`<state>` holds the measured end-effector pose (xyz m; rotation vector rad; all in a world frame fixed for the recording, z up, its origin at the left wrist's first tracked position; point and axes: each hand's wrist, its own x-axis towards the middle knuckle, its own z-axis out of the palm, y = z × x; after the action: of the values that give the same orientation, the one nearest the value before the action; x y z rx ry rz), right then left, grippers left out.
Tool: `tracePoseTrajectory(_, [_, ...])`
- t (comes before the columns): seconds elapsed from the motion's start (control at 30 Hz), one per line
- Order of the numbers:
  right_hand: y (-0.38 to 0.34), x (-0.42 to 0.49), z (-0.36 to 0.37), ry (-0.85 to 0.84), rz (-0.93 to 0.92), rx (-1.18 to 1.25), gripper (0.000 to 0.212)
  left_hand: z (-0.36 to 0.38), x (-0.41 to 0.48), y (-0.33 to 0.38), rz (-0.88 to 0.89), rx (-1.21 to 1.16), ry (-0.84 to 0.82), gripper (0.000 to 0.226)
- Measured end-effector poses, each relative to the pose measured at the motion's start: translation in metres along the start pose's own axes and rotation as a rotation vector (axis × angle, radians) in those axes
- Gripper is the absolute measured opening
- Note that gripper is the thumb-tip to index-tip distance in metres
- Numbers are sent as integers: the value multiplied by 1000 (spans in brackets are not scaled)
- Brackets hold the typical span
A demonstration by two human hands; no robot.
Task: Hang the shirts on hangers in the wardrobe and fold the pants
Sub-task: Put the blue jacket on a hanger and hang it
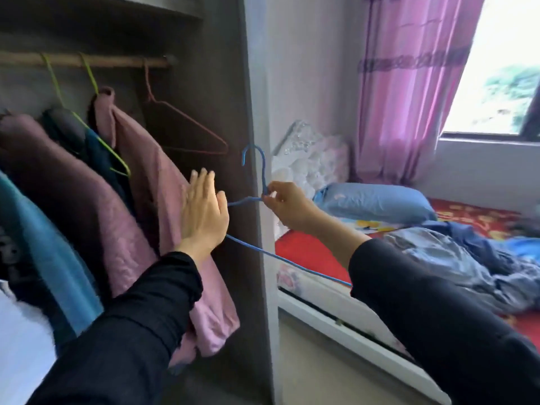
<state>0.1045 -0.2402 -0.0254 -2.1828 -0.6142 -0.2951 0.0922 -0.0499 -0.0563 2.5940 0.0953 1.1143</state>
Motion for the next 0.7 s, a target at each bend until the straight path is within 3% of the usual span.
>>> tracePoseTrajectory(0.2, [85,-110,-87,-39,246,-84,13,78,-82,93,16,-82,-245,52])
tracePoseTrajectory(0.57, [264,-279,-273,142,711,-278,17,214,-169,381,436,-187,-663,53])
tracePoseTrajectory(0.7, [322,-334,-340,186,860,-313,21,253,-202,475,511,-198,-787,52])
